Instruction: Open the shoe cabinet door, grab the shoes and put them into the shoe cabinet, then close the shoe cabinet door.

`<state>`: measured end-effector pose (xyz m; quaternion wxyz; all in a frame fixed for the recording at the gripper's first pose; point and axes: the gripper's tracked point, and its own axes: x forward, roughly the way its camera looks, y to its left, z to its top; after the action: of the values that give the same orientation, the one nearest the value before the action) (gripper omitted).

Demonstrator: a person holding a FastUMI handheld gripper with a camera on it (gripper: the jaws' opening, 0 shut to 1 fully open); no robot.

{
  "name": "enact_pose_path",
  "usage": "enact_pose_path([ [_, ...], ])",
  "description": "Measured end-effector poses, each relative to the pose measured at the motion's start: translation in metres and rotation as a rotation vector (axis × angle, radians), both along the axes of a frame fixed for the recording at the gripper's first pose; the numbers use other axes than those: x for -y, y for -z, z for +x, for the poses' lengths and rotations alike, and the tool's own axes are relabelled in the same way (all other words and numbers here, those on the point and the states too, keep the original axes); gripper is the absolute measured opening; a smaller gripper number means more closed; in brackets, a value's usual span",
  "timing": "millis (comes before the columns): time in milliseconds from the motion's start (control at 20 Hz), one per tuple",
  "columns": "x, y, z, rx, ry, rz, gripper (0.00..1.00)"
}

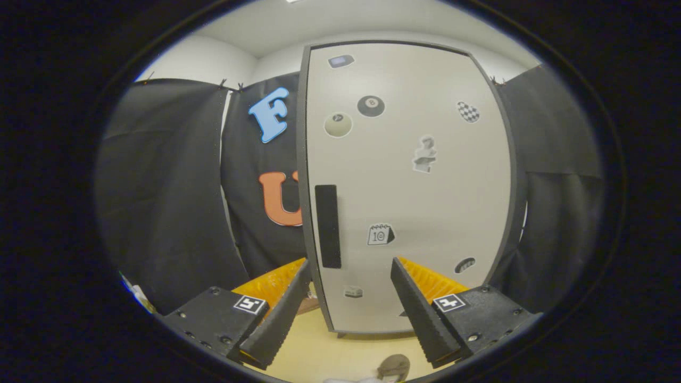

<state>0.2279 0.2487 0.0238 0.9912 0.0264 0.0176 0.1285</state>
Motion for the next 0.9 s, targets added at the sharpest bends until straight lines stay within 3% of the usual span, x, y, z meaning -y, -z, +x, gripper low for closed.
enact_pose_path([
  [400,-0.032,-0.003,0.081,-0.027,-0.003,-0.005,0.99],
  [550,-0.034,-0.003,0.09,-0.031,0.013,0.003,0.92],
  [700,-0.037,-0.002,0.093,-0.038,0.041,-0.015,0.66],
  [900,-0.041,0.004,0.093,-0.056,0.019,-0.039,0.4],
])
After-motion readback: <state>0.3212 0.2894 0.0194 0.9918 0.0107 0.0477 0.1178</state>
